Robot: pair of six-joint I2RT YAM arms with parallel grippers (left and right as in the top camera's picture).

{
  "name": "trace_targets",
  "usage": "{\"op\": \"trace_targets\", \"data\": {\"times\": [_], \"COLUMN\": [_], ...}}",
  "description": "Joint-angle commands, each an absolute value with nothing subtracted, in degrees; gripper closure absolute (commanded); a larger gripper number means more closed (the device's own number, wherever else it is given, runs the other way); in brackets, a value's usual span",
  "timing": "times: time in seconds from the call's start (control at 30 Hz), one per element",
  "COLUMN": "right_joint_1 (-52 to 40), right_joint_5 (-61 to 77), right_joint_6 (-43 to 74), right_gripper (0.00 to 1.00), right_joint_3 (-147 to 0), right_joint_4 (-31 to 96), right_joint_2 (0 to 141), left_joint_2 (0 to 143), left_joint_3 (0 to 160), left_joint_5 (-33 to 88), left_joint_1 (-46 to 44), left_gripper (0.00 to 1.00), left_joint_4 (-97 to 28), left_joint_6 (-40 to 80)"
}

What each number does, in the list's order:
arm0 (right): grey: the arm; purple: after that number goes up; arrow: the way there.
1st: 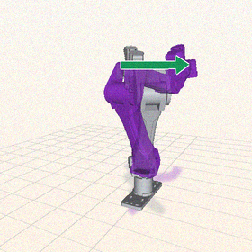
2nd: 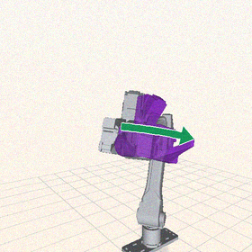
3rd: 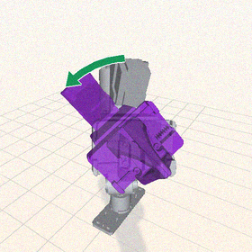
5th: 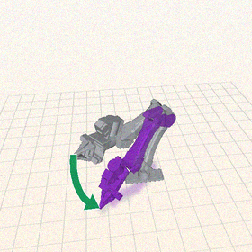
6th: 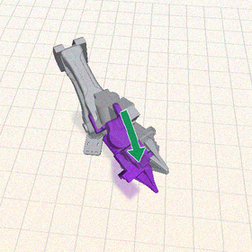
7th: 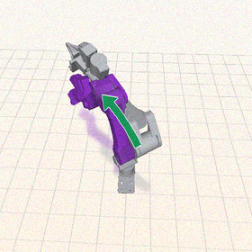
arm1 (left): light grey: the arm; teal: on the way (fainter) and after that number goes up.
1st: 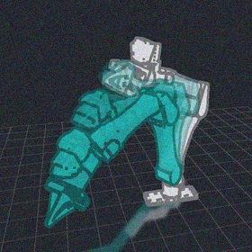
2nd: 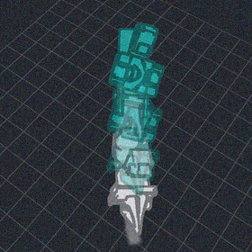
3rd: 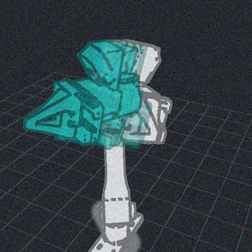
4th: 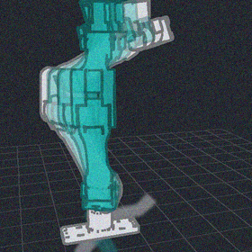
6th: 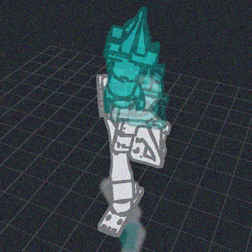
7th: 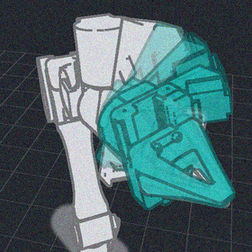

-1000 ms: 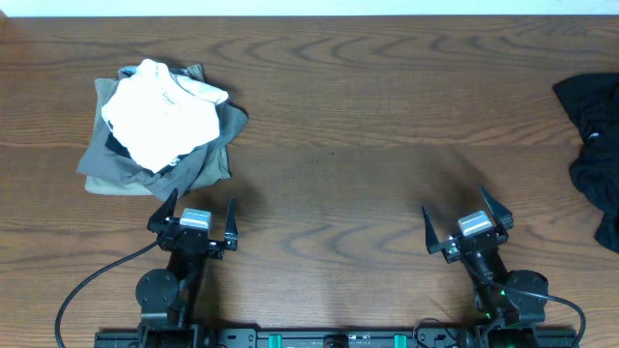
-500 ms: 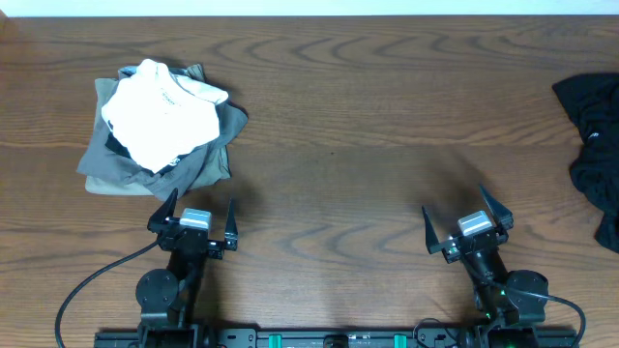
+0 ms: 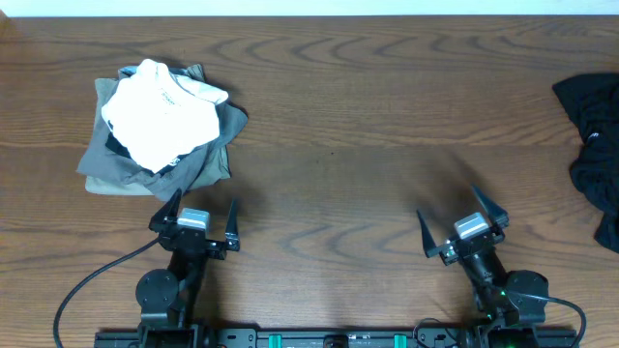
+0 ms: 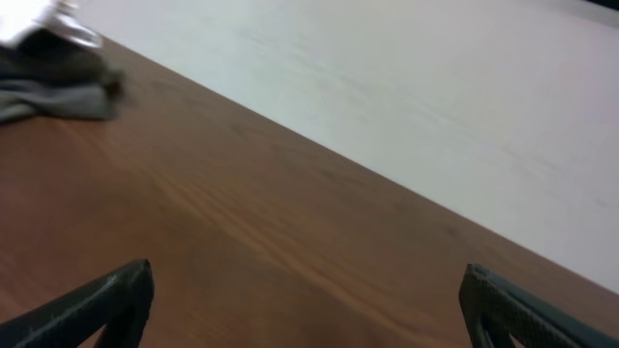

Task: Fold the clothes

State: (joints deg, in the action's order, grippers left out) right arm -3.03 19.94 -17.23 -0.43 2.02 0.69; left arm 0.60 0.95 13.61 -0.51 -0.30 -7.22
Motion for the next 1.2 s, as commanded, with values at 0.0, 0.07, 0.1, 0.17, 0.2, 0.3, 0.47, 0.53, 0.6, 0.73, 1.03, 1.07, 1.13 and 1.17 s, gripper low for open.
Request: {"op": "trace_targets", "data": {"times": [0.0, 0.07, 0.1, 0.17, 0.2, 0.3, 0.47, 0.53, 0.6, 0.73, 1.03, 1.07, 1.13, 1.17], "right_joint_1": [-2.55, -2.55, -2.55, -2.55, -2.55, -2.55, -2.55, -2.55, -2.55, -2.52, -2.52, -2.52, -2.52, -2.52], "right_joint_5": [31.03, 36.14, 37.63, 39.62, 40.40, 40.32, 34.22, 28.49, 27.14, 26.65, 23.07, 22.57, 21.19, 20.95], "right_joint_6": [-17.61, -17.61, -17.63, -17.61, -17.54, -12.56, 4.43, 14.22, 16.27, 16.25, 8.49, 7.99, 6.63, 5.61], "right_gripper": [0.01, 0.01, 0.01, 0.01, 0.01, 0.01, 0.01, 0.01, 0.01, 0.01, 0.01, 0.01, 0.01, 0.01], "right_joint_3": [-0.32, -0.32, -0.32, -0.32, -0.32, -0.32, -0.38, -1.21, -2.85, -7.88, -29.69, -32.88, -39.44, -42.30], "right_joint_4": [1.17, 0.84, 0.84, 0.86, 0.89, 0.14, -6.02, -7.33, -6.92, -4.27, 16.80, 19.73, 25.76, 28.38], "right_joint_2": [0.38, 0.38, 0.38, 0.38, 0.38, 0.38, 0.38, 0.38, 0.58, 3.81, 27.88, 31.59, 39.09, 42.26], "left_joint_2": [0.67, 0.71, 0.71, 0.71, 0.71, 0.71, 0.86, 1.87, 4.01, 12.34, 40.69, 43.66, 49.93, 52.56], "left_joint_3": [0.27, 0.27, 0.27, 0.27, 0.27, 0.34, 2.57, 4.97, 8.23, 16.38, 41.60, 44.66, 51.51, 54.43], "left_joint_5": [17.19, 18.26, 19.33, 21.34, 22.70, 23.59, 23.86, 23.99, 23.99, 24.01, 23.99, 23.99, 23.99, 23.97], "left_joint_1": [-0.73, -0.73, -0.73, -0.73, -0.73, -0.73, -0.73, -0.73, -0.73, -0.73, -0.73, -0.73, -0.73, -0.73], "left_gripper": [0.02, 0.02, 0.02, 0.02, 0.02, 0.02, 0.02, 0.02, 0.02, 0.02, 0.02, 0.02, 0.02, 0.02], "left_joint_4": [-2.74, -2.52, -2.55, -2.52, -2.50, -2.50, -2.59, -2.61, -3.31, -8.23, -23.55, -26.00, -31.79, -34.41], "left_joint_6": [3.33, 7.99, 9.87, 11.57, 11.55, 11.73, 11.46, 11.44, 10.94, 8.34, 6.22, 6.22, 6.22, 6.22]}}
